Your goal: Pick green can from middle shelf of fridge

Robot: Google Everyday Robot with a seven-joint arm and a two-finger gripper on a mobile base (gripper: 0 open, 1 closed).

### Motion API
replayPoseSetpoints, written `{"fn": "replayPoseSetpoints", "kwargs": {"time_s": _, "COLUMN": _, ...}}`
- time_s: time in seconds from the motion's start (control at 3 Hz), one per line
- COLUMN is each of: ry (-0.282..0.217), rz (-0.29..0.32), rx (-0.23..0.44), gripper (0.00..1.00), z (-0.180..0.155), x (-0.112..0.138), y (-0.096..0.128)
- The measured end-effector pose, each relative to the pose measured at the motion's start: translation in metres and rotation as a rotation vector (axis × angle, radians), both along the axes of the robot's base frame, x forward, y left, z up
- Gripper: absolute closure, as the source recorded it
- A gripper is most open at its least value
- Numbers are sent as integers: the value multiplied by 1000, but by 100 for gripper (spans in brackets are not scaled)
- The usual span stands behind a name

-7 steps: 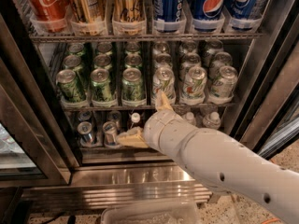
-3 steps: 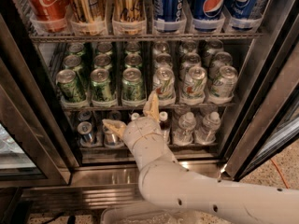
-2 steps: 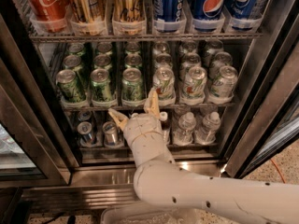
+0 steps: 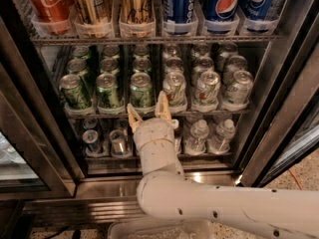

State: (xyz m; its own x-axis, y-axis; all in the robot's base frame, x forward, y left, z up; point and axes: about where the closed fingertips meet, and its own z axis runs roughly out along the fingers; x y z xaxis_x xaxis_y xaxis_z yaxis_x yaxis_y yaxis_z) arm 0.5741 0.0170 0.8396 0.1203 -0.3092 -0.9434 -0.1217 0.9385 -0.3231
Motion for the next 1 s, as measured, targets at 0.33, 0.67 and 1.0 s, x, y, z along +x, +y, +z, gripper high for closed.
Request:
{"fn": "replayPoseSetpoints", "kwargs": {"time_s": 0.33, "ry": -14, "rz": -25, "rx": 6, "gripper": 35, "z": 2, "x": 2, "y": -3}}
{"fn": "replayPoseSetpoints", "kwargs": {"time_s": 0.67, "ry": -13, "rz": -27, "rx": 8, "gripper": 35, "z": 1, "x": 3, "y": -2}}
{"fn": "replayPoseSetpoints", "kwargs": {"time_s": 1.0, "ry": 0, "rz": -15, "rx": 21, "gripper": 35, "z": -2, "x": 7, "y": 1}}
